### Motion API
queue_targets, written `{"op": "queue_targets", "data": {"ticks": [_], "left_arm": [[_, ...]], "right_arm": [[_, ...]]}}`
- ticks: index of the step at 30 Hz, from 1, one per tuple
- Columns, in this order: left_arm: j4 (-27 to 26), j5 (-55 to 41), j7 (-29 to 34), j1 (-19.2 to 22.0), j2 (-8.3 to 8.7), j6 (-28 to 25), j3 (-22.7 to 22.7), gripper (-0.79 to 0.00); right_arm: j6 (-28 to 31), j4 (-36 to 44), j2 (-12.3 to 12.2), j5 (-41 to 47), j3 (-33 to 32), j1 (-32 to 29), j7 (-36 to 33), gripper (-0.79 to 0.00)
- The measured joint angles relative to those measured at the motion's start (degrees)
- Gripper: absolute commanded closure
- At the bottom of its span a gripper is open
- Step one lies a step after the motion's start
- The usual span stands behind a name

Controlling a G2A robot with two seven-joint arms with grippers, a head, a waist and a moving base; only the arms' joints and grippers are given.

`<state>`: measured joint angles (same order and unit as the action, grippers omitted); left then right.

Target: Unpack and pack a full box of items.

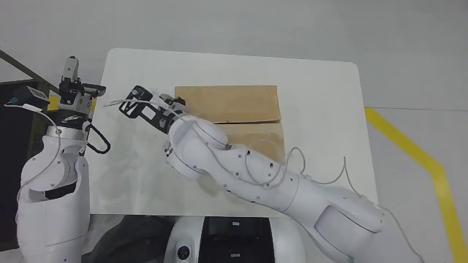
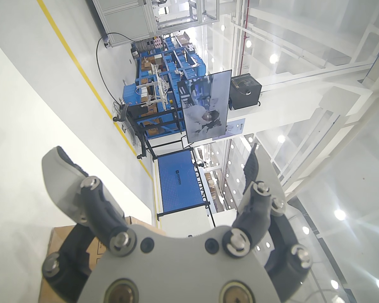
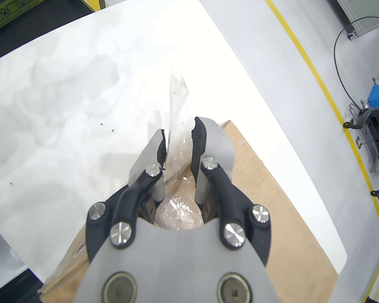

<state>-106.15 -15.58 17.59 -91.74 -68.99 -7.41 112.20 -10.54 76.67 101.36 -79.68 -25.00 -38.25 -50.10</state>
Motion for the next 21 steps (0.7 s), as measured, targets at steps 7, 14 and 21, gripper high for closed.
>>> {"op": "queue_targets", "data": {"ticks": [7, 14, 21], "left_arm": [[0.0, 0.0, 0.0, 0.0, 0.0, 0.0, 0.0, -0.785], [0.0, 0.0, 0.0, 0.0, 0.0, 0.0, 0.0, -0.785], [0.0, 0.0, 0.0, 0.0, 0.0, 0.0, 0.0, -0.785]], "right_arm": [[1.68, 0.89, 0.36, -1.8, -1.6, -1.68, 0.31, 0.0], [3.28, 3.96, 0.23, -2.91, -3.93, -4.55, 3.76, 0.0], [8.1, 9.4, -1.66, -1.68, -10.86, -9.69, 10.5, 0.0]]}}
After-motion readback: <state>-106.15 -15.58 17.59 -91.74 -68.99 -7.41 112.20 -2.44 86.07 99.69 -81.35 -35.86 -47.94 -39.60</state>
